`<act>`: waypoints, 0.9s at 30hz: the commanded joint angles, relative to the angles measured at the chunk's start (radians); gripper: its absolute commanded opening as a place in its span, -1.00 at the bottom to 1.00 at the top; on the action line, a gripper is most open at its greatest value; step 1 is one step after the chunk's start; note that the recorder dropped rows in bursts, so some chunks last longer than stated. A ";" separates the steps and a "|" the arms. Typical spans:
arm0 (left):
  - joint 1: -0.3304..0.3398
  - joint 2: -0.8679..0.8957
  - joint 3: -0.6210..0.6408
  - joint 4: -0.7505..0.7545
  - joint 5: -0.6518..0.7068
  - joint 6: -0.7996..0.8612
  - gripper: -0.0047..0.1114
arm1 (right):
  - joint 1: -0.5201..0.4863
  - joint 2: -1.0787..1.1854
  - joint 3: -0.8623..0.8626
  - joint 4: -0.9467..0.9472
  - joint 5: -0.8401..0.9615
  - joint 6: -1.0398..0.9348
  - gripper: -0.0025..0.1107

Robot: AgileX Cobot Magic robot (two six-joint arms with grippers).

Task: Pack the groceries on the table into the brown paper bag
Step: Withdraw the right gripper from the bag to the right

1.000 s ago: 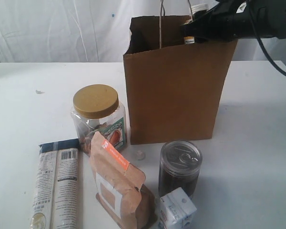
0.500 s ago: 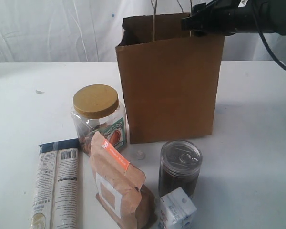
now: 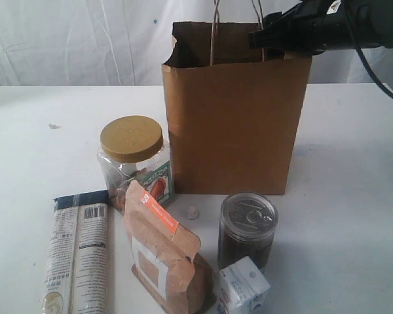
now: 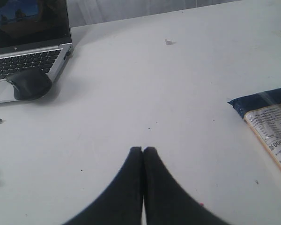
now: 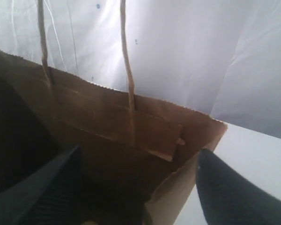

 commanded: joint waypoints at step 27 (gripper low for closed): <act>-0.008 -0.004 0.004 -0.004 -0.003 -0.001 -0.92 | -0.001 -0.484 0.112 -0.072 0.369 0.044 -0.96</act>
